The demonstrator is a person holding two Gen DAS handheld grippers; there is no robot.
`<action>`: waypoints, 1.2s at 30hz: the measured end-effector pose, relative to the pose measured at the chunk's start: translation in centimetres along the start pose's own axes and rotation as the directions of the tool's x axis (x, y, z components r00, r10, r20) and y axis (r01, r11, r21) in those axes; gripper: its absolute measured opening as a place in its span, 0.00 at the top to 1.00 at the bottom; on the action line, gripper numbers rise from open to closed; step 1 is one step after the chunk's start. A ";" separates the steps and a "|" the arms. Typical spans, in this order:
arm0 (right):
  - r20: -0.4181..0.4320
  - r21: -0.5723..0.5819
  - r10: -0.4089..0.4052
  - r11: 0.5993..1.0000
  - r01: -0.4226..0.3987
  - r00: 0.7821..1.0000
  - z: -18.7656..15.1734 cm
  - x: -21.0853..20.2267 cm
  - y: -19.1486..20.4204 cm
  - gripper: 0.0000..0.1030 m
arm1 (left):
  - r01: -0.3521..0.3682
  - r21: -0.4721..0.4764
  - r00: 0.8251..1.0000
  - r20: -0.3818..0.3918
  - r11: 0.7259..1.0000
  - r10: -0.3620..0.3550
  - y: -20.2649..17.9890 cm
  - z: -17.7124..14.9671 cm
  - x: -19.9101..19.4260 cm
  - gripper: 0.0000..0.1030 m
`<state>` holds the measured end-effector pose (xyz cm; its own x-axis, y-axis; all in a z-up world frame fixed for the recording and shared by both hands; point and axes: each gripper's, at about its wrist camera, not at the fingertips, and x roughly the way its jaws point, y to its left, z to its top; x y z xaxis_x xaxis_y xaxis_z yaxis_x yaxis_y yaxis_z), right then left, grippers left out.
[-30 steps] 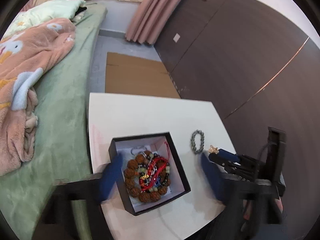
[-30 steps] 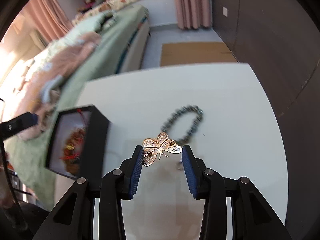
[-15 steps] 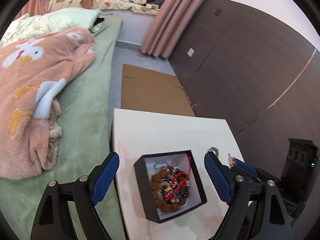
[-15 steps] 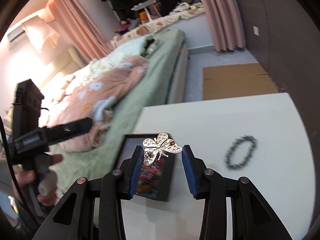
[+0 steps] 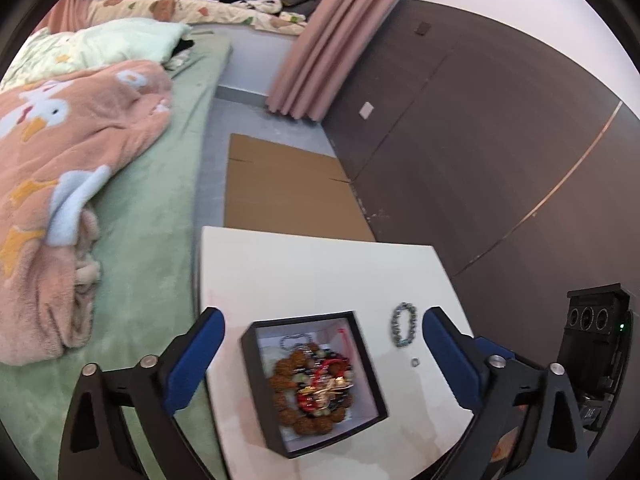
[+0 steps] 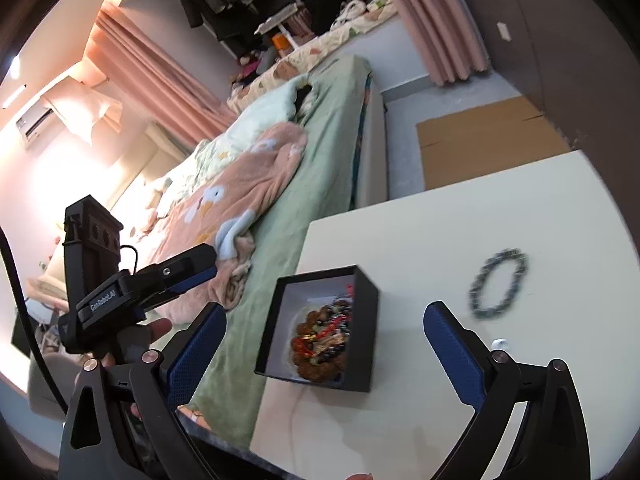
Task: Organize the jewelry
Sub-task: 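Lower the gold butterfly charm into the black box and open the right tool, then grasp the small silver ring with the left tool and lift it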
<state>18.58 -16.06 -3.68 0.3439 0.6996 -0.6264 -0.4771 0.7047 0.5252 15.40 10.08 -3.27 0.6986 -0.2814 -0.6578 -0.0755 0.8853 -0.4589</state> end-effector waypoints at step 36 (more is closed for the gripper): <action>-0.010 0.368 -0.343 0.872 0.322 0.939 -1.1 -11.8 -15.1 0.13 | -0.018 0.342 0.975 -0.200 0.940 0.092 -15.6 -7.3 12.8 0.32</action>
<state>20.90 -35.09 -4.87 0.4788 0.4142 -0.7741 -0.0079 0.8837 0.4679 20.31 -10.06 -8.88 0.5321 -0.2676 -0.8033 0.1596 0.9634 -0.2153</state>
